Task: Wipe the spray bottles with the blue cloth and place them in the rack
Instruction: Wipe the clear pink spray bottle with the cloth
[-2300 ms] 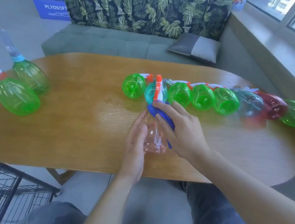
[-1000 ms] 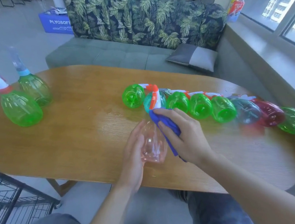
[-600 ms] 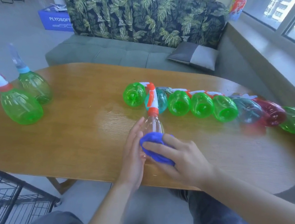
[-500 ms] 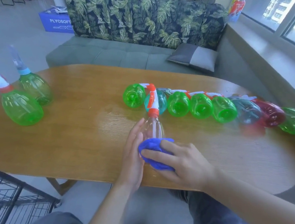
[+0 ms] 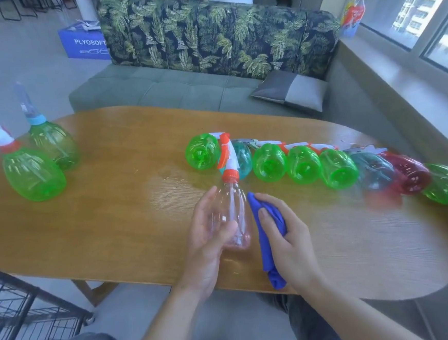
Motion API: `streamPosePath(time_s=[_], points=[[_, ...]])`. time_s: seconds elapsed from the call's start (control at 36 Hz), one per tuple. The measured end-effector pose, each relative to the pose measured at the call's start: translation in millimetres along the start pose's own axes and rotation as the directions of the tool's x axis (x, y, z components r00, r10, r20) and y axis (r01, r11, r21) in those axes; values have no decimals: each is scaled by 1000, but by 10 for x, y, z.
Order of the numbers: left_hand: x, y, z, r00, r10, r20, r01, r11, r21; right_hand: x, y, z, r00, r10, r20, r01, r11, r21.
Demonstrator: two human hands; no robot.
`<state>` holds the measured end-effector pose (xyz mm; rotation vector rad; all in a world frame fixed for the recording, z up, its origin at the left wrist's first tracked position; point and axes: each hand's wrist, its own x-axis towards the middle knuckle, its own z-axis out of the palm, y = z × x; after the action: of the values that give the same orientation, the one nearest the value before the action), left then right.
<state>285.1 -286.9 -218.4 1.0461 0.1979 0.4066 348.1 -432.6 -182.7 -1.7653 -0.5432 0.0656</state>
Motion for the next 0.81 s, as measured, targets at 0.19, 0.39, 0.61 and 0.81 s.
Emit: streamPosePath(time_s=[0.19, 0.39, 0.61, 0.81], points=[[6, -68, -18, 1000, -3, 0, 3, 999, 49, -36, 40, 14, 998, 11, -57, -7, 998, 56], [31, -60, -14, 999, -10, 32, 7, 997, 78, -82, 65, 1, 999, -38, -37, 38, 999, 18], [-1, -36, 0, 1000, 5, -24, -4, 998, 64, 88, 24, -120, 989, -123, 77, 126, 991, -43], [-14, -2, 42, 1000, 14, -12, -13, 993, 117, 528, -189, -115, 976, -195, 99, 216, 937, -274]])
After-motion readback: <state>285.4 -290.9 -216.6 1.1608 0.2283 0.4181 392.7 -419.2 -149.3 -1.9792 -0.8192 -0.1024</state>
